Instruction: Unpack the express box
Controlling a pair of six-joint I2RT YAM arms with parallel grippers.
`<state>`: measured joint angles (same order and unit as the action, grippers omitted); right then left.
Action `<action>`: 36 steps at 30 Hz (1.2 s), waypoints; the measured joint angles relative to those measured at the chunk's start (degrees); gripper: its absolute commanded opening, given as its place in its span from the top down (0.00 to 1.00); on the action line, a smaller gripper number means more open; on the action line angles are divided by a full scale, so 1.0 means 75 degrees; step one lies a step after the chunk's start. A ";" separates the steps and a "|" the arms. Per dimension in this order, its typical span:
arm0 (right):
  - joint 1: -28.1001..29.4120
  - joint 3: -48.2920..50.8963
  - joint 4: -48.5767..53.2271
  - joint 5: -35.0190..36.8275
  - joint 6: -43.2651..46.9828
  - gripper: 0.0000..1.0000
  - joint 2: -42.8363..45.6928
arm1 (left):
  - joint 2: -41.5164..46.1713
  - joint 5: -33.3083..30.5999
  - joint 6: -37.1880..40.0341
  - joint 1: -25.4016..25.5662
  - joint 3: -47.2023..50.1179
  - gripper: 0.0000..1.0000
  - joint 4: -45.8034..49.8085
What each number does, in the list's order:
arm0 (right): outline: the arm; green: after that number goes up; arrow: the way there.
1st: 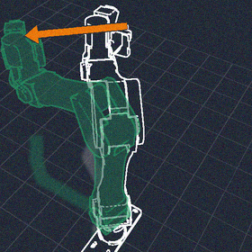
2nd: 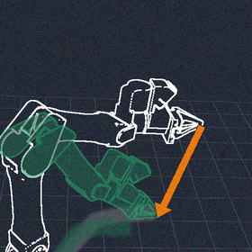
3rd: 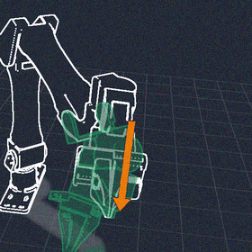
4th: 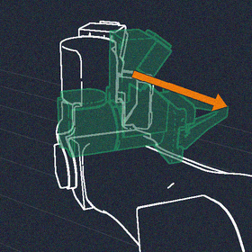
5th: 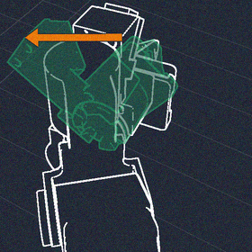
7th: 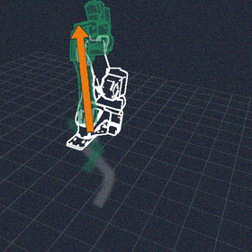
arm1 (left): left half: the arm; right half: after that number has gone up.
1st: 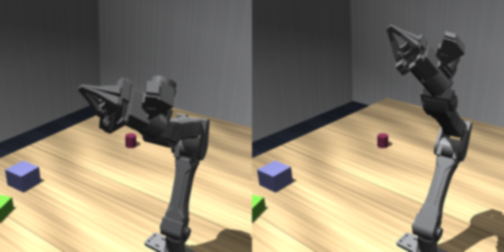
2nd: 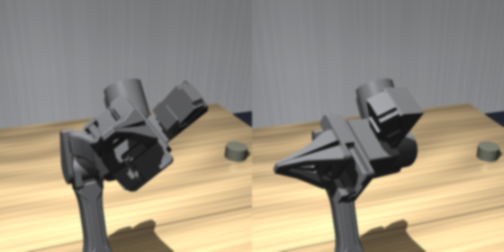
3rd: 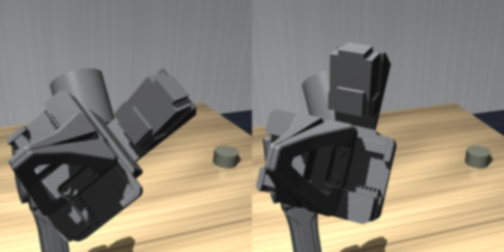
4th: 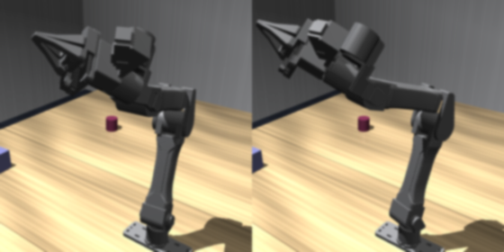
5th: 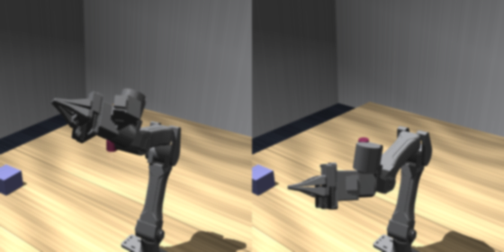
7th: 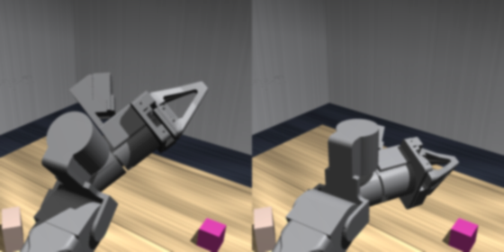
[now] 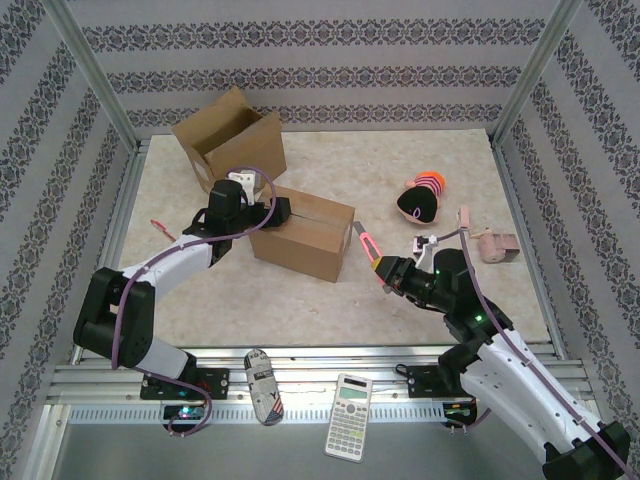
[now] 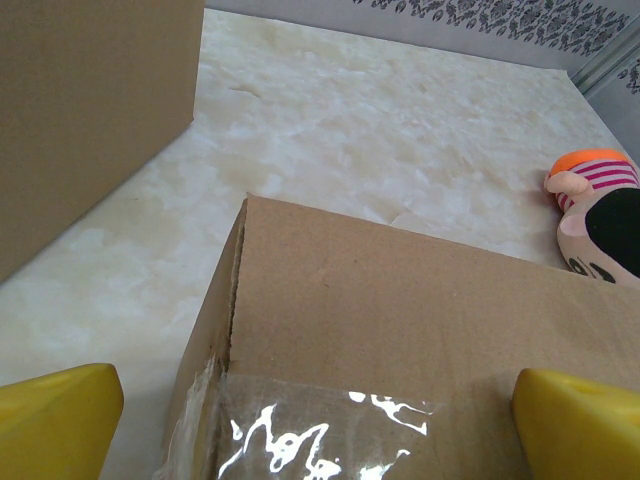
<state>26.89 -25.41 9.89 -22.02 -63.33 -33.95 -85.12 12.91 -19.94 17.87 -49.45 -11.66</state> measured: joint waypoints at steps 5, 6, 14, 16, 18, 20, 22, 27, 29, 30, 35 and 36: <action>0.0000 0.0044 -0.0105 0.0003 -0.0003 1.00 0.0006 | 0.0000 0.0000 0.0000 0.0000 0.0000 0.00 0.0000; 0.0000 0.0044 -0.0108 0.0006 -0.0003 1.00 0.0003 | 0.0000 0.0000 0.0000 0.0000 0.0000 0.00 0.0000; 0.0058 0.0134 -0.0373 0.0020 -0.0146 1.00 -0.0090 | 0.0000 0.0003 0.0000 0.0000 0.0000 0.00 0.0000; 0.0102 0.0157 -0.0446 0.0029 -0.0169 1.00 -0.0137 | 0.0000 0.0000 0.0000 0.0000 0.0000 0.00 0.0000; 0.0102 0.0172 -0.0519 0.0029 -0.0175 1.00 -0.0187 | 0.0000 0.0003 0.0000 0.0000 0.0000 0.00 0.0000; 0.0140 0.0178 -0.0592 0.0061 -0.0178 1.00 -0.0242 | 0.0000 0.0003 -0.0003 0.0000 0.0000 0.00 0.0000; 0.0189 0.0181 -0.0667 0.0108 -0.0195 1.00 -0.0294 | 0.0000 0.0000 -0.0003 0.0000 0.0000 0.00 0.0000; 0.0309 0.0207 -0.0761 0.0251 -0.0265 1.00 -0.0329 | -0.0003 0.0000 -0.0006 0.0000 -0.0003 0.01 0.0006; 0.0379 0.0207 -0.0784 0.0329 -0.0344 1.00 -0.0326 | -0.0015 0.0003 -0.0029 0.0000 -0.0012 0.03 0.0012; 0.0414 0.0207 -0.0781 0.0373 -0.0376 1.00 -0.0321 | -0.0035 0.0017 -0.0038 0.0000 -0.0041 0.04 0.0044; 0.0641 0.0207 -0.0726 0.0627 -0.0554 1.00 -0.0219 | -0.0198 0.0017 -0.0058 0.0000 -0.0227 0.06 0.0160; 0.0691 0.0207 -0.0723 0.0676 -0.0592 1.00 -0.0207 | -0.0213 0.0015 -0.0058 0.0000 -0.0239 0.07 0.0178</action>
<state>32.08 -23.86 4.47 -16.95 -67.77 -35.51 -86.72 13.02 -20.38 17.87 -51.24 -10.33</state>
